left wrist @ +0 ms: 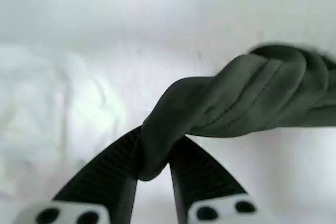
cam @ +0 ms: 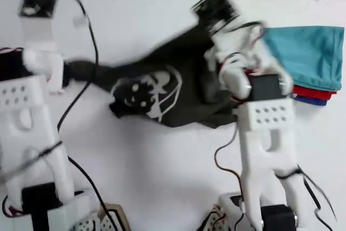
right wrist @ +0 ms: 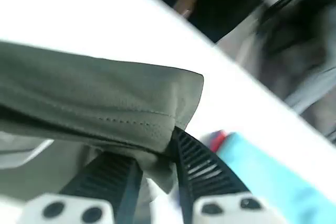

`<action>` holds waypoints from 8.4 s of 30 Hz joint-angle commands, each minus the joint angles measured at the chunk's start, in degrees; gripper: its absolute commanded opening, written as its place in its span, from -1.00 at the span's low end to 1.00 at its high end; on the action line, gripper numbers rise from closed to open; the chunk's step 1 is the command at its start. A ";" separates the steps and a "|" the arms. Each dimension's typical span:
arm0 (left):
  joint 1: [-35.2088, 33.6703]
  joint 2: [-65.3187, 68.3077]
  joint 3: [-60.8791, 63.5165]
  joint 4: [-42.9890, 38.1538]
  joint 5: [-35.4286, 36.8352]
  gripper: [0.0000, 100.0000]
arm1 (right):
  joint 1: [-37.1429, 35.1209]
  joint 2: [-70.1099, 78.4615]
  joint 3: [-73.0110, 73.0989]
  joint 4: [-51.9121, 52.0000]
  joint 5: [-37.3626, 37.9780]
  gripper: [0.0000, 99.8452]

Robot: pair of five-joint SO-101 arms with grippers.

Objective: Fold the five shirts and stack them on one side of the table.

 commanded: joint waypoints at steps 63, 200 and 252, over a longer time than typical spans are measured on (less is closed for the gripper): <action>0.62 15.82 26.68 -24.88 -19.87 -0.59 | -3.65 -68.53 80.44 -0.48 0.26 -0.82; -4.75 17.58 37.05 -32.18 -15.30 -0.95 | 10.42 -67.91 64.70 10.77 0.62 -0.81; -4.84 17.58 38.37 -35.78 -14.95 -0.95 | 4.88 25.54 13.63 17.63 -11.16 -0.89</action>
